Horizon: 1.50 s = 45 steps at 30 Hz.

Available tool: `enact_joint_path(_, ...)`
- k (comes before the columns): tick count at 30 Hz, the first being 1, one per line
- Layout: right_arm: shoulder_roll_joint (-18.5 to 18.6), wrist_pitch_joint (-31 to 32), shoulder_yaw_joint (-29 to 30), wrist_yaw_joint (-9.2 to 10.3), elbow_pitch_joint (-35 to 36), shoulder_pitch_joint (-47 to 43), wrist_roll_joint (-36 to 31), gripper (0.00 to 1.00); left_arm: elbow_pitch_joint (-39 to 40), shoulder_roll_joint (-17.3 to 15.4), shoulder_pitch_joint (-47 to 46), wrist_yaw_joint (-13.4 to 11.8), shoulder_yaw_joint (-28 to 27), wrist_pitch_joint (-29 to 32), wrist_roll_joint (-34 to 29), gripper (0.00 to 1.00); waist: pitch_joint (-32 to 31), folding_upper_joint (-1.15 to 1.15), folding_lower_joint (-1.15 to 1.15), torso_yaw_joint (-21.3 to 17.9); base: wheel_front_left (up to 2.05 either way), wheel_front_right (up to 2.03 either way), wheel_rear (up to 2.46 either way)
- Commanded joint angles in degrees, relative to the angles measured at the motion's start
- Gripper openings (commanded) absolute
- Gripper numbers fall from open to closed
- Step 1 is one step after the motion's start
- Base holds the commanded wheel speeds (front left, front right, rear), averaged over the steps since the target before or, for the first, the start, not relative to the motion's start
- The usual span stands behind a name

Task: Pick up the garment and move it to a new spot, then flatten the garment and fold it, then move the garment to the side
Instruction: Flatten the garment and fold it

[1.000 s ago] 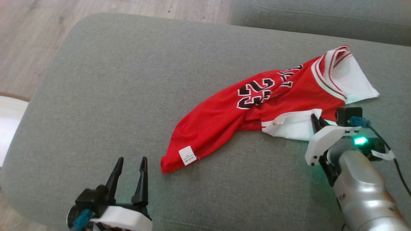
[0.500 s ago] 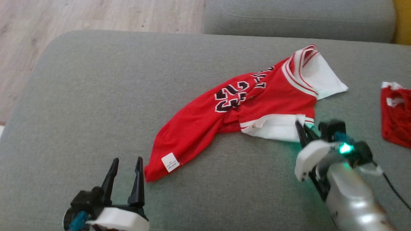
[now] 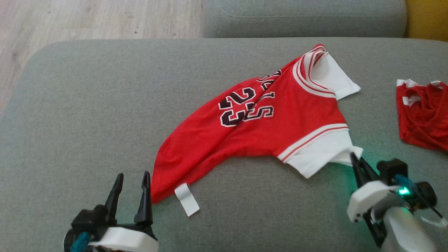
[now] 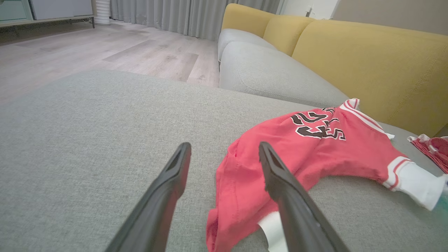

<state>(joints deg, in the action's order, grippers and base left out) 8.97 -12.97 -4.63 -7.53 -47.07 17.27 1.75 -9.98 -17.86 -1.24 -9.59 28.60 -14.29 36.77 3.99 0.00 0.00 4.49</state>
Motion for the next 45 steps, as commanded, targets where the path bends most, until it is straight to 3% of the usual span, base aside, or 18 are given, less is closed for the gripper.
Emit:
enact_joint_path(1, 0.9, 0.1, 0.4, 0.04, 2.7, -0.6, -0.9, 0.0, 1.9, -1.3, -1.6, -0.2, -2.6, -0.7, -0.1, 1.0, 0.1, 0.0, 0.0, -0.1, 0.0, 0.0, 0.0)
enact_joint_path(3, 0.6, 0.5, 2.4, 0.04, 4.8, -2.0, -2.0, 0.0, 1.9, -1.3, -1.6, -0.2, -2.9, -0.7, 0.0, 1.0, 0.1, 0.0, 0.0, -0.2, 0.0, 0.0, 0.0)
enact_joint_path(4, 0.3, 0.6, 3.4, 0.04, 5.8, -2.7, -2.6, 0.11, 1.9, -1.3, -1.6, -0.3, -3.0, -0.7, 0.0, 1.0, 0.1, 0.0, 0.0, -0.3, 0.0, 0.0, 0.0)
enact_joint_path(6, -0.3, 1.0, 4.9, 0.04, 7.8, -4.1, -3.7, 0.53, 2.0, -1.2, -1.5, -0.3, -3.2, -0.7, -0.1, 1.0, 0.1, 0.0, 0.0, -0.4, 0.0, 0.0, 0.0)
enact_joint_path(7, -0.7, 1.2, 5.9, 0.04, 8.8, -4.8, -4.1, 0.84, 2.0, -1.1, -1.4, -0.3, -3.3, -0.7, -0.1, 1.0, 0.1, 0.0, 0.0, -0.4, 0.0, 0.0, 0.0)
enact_joint_path(8, -1.0, 1.2, 6.9, 0.04, 9.8, -5.5, -4.6, 1.0, 2.0, -1.1, -1.4, -0.3, -3.3, -0.7, -0.1, 1.0, 0.0, 0.0, 0.0, -0.5, 0.0, 0.0, 0.0)
enact_joint_path(23, -5.1, 3.2, 11.5, 0.04, 26.6, -12.0, -4.6, 1.0, -1.9, -1.2, -2.4, 2.4, -2.2, 1.3, -0.7, 1.0, -1.4, 0.0, 0.0, -1.0, 0.0, 0.0, 0.0)
enact_joint_path(34, -5.4, 7.8, 7.6, 0.04, 40.0, -10.9, -3.5, 1.0, -15.9, -0.6, -15.3, 7.5, 1.3, 9.2, -1.0, 1.0, 2.9, 0.0, 0.0, -3.0, 0.0, 0.0, 0.0)
enact_joint_path(43, -4.5, 9.0, 6.3, 0.04, 43.3, -10.6, -2.7, 1.0, -24.9, 0.5, -21.7, 11.4, 3.1, 12.5, -0.6, 1.0, 5.7, 0.0, 0.0, -4.7, 0.0, 0.0, 0.0)
enact_joint_path(44, -4.5, 9.0, 6.3, 0.04, 43.4, -10.7, -2.6, 1.0, -25.3, 0.7, -22.1, 11.9, 3.2, 12.3, -0.4, 0.68, 5.8, 0.0, 0.0, -4.7, 0.0, 0.0, 0.0)
enact_joint_path(45, -4.5, 9.0, 6.3, 0.04, 43.5, -10.7, -2.6, 1.0, -25.6, 1.0, -22.4, 12.3, 3.3, 12.2, -0.3, 0.45, 5.9, 0.0, 0.0, -4.8, 0.0, 0.0, 0.0)
